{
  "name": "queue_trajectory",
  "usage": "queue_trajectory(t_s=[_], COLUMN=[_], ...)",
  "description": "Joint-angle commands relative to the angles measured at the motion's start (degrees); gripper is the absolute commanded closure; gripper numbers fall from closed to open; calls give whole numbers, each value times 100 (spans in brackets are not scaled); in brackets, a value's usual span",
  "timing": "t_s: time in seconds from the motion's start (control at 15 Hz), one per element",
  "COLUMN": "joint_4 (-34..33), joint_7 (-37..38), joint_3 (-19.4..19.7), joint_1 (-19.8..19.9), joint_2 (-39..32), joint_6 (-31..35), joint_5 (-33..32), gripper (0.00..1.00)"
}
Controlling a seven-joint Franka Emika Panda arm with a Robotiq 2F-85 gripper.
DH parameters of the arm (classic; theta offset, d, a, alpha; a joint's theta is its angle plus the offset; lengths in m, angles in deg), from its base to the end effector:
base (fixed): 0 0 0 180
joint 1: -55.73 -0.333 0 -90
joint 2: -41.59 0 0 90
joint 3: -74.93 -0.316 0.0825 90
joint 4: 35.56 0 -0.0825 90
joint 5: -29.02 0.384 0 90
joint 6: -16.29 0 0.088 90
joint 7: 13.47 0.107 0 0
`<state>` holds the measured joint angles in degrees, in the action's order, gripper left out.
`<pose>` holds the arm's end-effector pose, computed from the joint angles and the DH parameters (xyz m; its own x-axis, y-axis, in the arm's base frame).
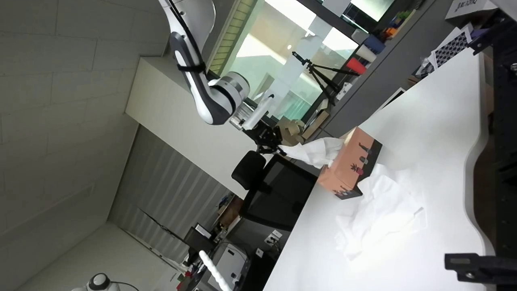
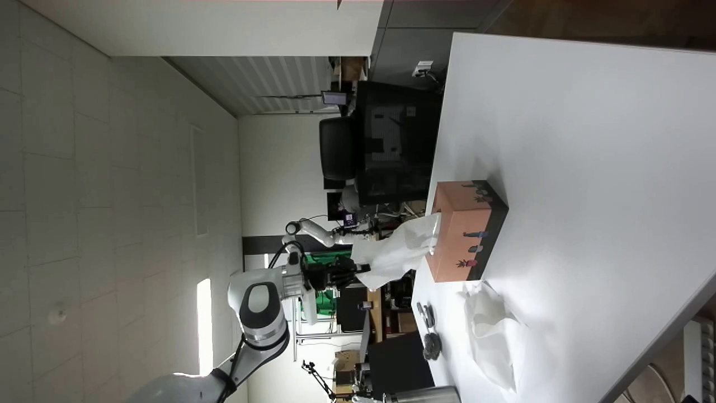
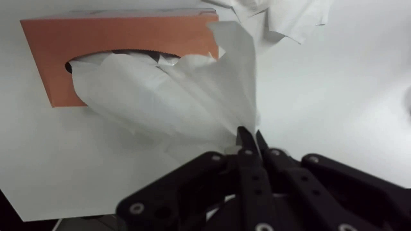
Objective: Pull out one tissue from the tissue box
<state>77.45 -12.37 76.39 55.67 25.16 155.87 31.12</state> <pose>0.6228 -0.0144 0.3428 0.9821 -0.0688 0.1755 -0.0655 -0.9976 -0.0245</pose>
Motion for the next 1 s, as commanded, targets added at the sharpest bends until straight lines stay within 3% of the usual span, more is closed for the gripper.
queue_trajectory(t_s=[0.0,0.27,0.4,0.67,0.93], joint_4=[736,1254,1521,1818,1894], joint_7=[-665,-1839,-2210,-2344,-2553], joint_3=[-301,-614,-689,-693,-707], joint_1=[50,23,-29,-62,-27], joint_2=[758,967,853,405,40], joint_6=[166,62,345,589,317], joint_5=[289,887,952,568,155], gripper=[100,100,100,100,100])
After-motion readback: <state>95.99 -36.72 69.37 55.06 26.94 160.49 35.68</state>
